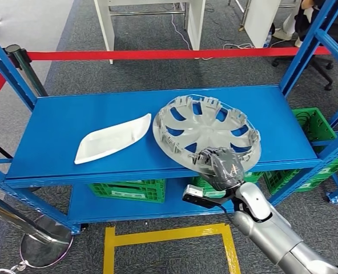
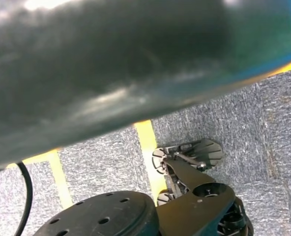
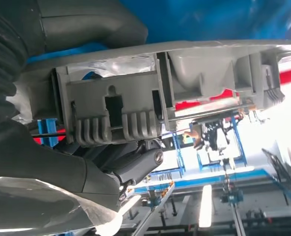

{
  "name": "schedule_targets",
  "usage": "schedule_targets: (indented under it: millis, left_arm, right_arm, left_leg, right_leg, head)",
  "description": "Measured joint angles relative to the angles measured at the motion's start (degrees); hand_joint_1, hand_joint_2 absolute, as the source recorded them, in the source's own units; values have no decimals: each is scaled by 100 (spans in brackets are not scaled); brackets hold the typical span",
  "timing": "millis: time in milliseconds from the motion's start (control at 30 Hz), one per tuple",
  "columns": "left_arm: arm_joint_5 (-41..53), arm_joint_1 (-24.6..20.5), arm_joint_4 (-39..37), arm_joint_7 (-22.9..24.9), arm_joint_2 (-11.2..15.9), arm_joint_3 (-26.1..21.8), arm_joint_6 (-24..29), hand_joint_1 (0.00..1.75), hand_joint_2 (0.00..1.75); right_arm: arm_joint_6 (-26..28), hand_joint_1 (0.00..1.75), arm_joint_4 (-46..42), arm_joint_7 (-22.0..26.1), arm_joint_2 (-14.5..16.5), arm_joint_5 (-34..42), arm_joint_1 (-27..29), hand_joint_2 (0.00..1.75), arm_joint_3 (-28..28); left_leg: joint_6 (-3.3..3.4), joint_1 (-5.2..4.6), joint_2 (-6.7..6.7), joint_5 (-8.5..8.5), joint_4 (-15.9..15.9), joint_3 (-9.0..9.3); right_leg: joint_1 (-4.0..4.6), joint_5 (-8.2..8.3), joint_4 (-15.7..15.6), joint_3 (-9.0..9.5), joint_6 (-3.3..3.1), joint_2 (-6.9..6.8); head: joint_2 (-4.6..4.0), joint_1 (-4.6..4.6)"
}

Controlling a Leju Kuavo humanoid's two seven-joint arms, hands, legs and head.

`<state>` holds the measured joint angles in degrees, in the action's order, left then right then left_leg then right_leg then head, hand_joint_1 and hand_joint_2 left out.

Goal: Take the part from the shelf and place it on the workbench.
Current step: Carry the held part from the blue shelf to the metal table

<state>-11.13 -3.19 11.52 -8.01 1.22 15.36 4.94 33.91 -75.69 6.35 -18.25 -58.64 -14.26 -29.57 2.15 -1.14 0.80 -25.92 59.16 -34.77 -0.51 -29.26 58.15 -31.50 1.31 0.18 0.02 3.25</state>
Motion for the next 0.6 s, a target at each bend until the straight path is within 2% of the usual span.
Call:
schedule_targets:
  millis: [333, 567, 600]
  left_arm:
    - [-42, 12, 0, -92, 0, -87, 44, 0, 0]
    - [48, 11, 0, -281, -2, -93, 373, 0, 0]
    - [73, 10, 0, -292, -2, -93, 414, 0, 44]
  right_arm:
    - [51, 175, -727, 98, 0, 110, 264, 175, 146]
    - [232, 175, -1089, 203, 0, 93, 524, 175, 287]
    - [241, 175, -1145, 206, 0, 78, 561, 175, 307]
  left_leg:
    - [0, 0, 0, 0, 0, -2]
    - [0, 0, 0, 0, 0, -2]
    - [0, 0, 0, 0, 0, -3]
  right_leg:
    - [0, 0, 0, -3, 0, -1]
    - [0, 0, 0, -3, 0, -2]
    - [0, 0, 0, -3, 0, -2]
  head:
    - [0, 0]
    - [0, -1]
    - [0, -1]
